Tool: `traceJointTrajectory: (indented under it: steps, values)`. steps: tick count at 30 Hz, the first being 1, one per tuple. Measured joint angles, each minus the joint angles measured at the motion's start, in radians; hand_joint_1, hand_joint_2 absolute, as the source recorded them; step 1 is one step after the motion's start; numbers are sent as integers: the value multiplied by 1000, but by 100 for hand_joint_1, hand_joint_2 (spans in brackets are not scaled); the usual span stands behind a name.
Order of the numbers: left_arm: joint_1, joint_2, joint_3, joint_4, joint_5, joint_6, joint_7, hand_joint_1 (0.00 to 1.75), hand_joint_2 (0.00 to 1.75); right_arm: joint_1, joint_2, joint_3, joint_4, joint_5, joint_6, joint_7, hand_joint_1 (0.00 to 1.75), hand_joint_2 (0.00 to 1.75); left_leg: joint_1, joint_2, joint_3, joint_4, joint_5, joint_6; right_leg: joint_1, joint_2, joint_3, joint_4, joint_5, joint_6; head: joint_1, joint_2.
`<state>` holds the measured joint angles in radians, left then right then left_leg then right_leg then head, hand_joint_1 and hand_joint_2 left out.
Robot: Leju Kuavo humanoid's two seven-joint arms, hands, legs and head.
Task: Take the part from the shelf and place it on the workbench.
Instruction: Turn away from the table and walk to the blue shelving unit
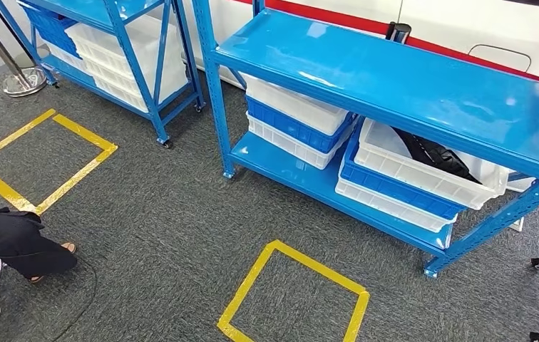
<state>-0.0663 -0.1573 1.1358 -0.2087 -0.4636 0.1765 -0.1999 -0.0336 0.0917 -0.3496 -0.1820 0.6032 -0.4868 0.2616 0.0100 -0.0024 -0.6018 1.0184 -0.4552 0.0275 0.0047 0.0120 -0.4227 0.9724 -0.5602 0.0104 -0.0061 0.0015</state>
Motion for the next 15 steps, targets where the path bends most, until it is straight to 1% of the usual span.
traceJointTrajectory:
  steps: [1, 2, 3, 4, 5, 6, 7, 8, 9, 10, 11, 12, 13, 14, 15]
  values:
    - [1, 0, 0, 0, 0, 0, 0, 0, 0, 0, 0, 0, 0, 0, 0, 0, 0, 0, 1, 0, 11, -6, 2, 7, 1, -1, 2, 13, -2, 4, 0, 0]
    - [1, 0, 0, 0, 0, 0, 0, 0, 0, 0, 0, 0, 0, -1, 0, 0, 0, 0, 3, 0, 23, -10, 1, 14, -1, -2, -12, 46, -5, 7, 1, 0]
    - [0, 0, 0, 0, 0, 0, 0, 0, 0, -1, 0, 0, 0, -1, 0, 0, 0, 0, 6, 0, 35, -14, -1, 18, -2, -2, -44, 99, -14, 9, 4, 0]
    - [-1, 1, 0, 0, 0, 0, 0, 0, 0, -2, 1, -1, 0, -1, 0, 0, 0, 0, 6, 1, 42, -18, -6, 21, -6, -3, -88, 169, -29, 10, 5, 0]
    - [-2, 1, 0, 0, 0, 0, 0, 0, 0, -2, 1, -1, 0, -1, 0, 0, 0, 0, 6, 0, 48, -19, -13, 24, -7, -3, -138, 239, -51, 11, 7, 0]
    - [-2, 2, 0, 0, 0, 0, 1, 0, 0, -1, 1, -1, 0, -1, 0, 0, 0, 0, 7, -1, 55, -20, -20, 24, -9, -3, -181, 291, -74, 12, 9, 0]
    - [-1, 2, 0, 0, 0, 0, 1, 0, 0, 0, 0, -1, 0, -1, 0, 0, 0, 0, 7, -3, 64, -21, -28, 23, -10, -3, -210, 313, -87, 14, 9, 0]
    - [0, 1, 0, 0, 0, 0, 1, 0, 0, 2, 0, -1, 0, -1, 0, 0, 0, 0, 7, -5, 75, -21, -36, 21, -12, -3, -223, 299, -80, 19, 11, 0]
    - [0, 1, 0, 0, -1, 0, 1, 0, 0, 4, 0, -2, 0, -1, 0, 0, 0, 0, 8, -6, 87, -21, -44, 18, -15, -4, -219, 249, -51, 28, 12, 0]
    - [1, 1, 0, 0, -3, 1, 0, 0, 0, 5, 0, -2, 0, -1, 0, 0, 0, 0, 8, -7, 96, -21, -52, 14, -17, -6, -207, 180, -4, 36, 13, 0]
    - [1, 1, 0, 0, -5, 3, 0, 0, 0, 5, 0, -3, 1, -1, 0, 0, 0, 0, 8, -7, 106, -20, -61, 8, -18, -10, -196, 117, 38, 38, 14, 0]
    - [0, 1, 0, 0, -8, 7, -1, 0, 0, 5, 0, -3, 1, 0, 0, 0, 0, 0, 6, -6, 112, -21, -69, 2, -15, -14, -186, 72, 71, 35, 15, 0]
    - [-1, 1, 0, 0, -9, 11, 0, 0, 0, 5, 0, -4, 1, 0, 0, 0, 0, 0, 5, -6, 116, -20, -76, -3, -15, -17, -178, 46, 99, 29, 16, 0]
    - [-2, 2, -1, 0, -10, 15, 2, 0, 0, 4, 1, -4, 2, 0, 0, 0, 0, 0, 3, -4, 122, -21, -78, 2, -15, -18, -171, 38, 109, 23, 16, 0]
    - [-2, 2, -1, 0, -10, 18, 5, 0, 0, 3, 1, -5, 2, 1, 0, 0, 0, 0, 3, -3, 125, -25, -79, 11, -15, -17, -161, 33, 120, 22, 15, 0]
